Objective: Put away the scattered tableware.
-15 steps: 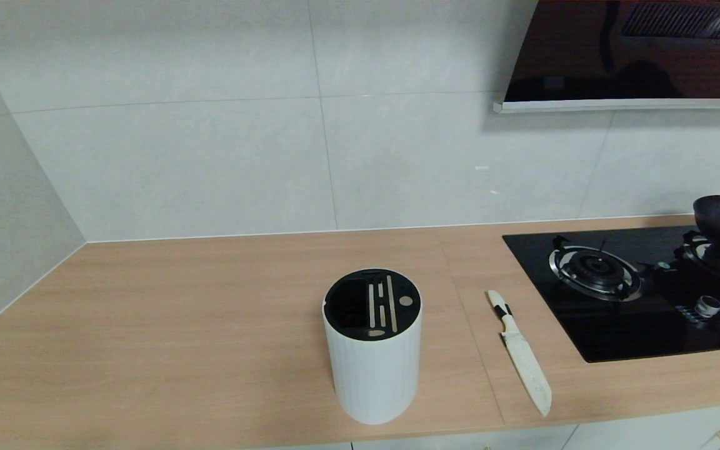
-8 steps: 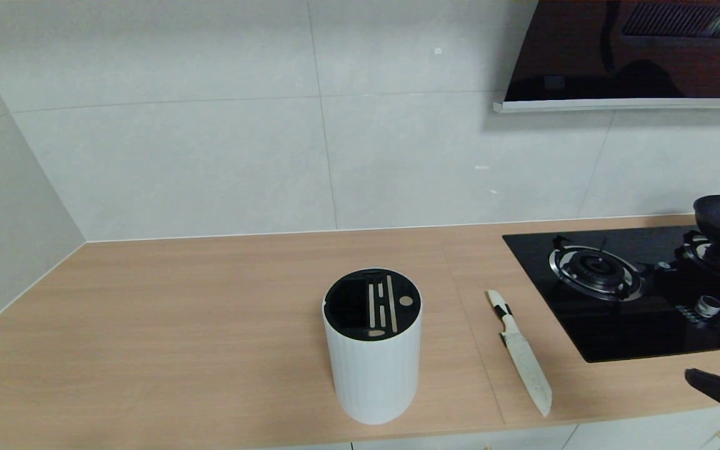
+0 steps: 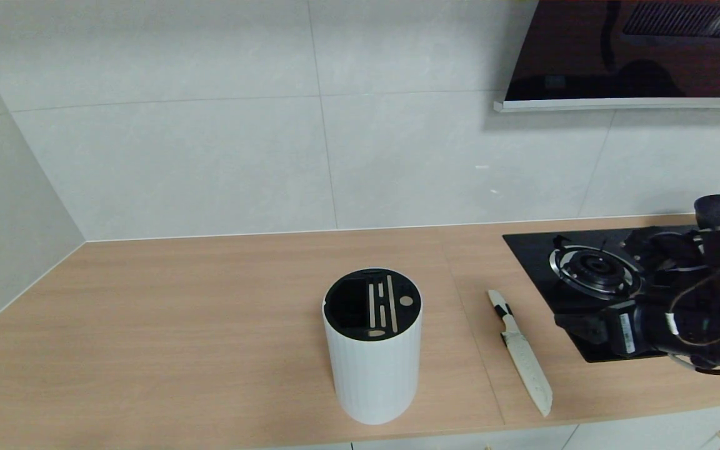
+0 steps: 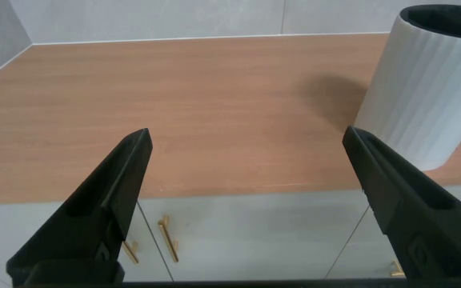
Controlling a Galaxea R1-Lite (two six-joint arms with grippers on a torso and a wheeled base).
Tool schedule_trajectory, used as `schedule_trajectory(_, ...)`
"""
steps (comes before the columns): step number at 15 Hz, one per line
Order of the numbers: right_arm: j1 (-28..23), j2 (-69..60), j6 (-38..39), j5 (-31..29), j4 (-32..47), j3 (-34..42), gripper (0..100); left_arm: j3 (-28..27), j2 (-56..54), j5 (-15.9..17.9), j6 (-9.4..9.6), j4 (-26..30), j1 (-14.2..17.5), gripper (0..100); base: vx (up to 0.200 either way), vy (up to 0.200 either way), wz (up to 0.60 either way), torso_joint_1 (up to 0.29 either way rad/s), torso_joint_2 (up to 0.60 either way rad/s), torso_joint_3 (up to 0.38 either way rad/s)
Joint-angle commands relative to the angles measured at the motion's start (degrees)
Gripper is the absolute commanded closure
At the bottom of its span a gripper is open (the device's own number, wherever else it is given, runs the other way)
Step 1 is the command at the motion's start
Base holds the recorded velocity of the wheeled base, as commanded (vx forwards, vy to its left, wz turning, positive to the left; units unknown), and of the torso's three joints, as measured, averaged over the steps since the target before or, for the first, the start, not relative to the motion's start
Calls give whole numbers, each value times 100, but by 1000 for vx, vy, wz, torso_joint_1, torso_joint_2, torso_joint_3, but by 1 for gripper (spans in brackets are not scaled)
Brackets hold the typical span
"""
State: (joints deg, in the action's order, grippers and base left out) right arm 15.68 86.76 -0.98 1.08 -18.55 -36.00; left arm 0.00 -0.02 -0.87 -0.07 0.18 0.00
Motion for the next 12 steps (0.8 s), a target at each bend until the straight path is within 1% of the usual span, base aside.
schedule_trajectory(1,137,913,1,-73,-78,-302,0,0,2,-1,-1,-1,0,0,0,0,0,0,0,0)
schedule_trajectory(2,137,1071,1,-73,-69,-478,0,0,2,-1,-1,-1,0,0,0,0,0,0,0,0)
schedule_trajectory(4,234,1273,18,-91,-69,-549,0,0,2,-1,-1,-1,0,0,0,0,0,0,0,0)
schedule_trajectory(7,340,1686,80,-284,-192,-566,0,0,2,-1,-1,-1,0,0,0,0,0,0,0,0)
schedule_trajectory(9,533,2117,335,-390,-518,-557,0,0,2,-1,-10,-1,0,0,0,0,0,0,0,0)
schedule_trajectory(11,638,2671,379,-750,-957,-566,0,0,2,-1,-10,-1,0,0,0,0,0,0,0,0)
schedule_trajectory(12,647,2952,379,-900,-1317,-566,0,0,2,-1,-10,-1,0,0,0,0,0,0,0,0)
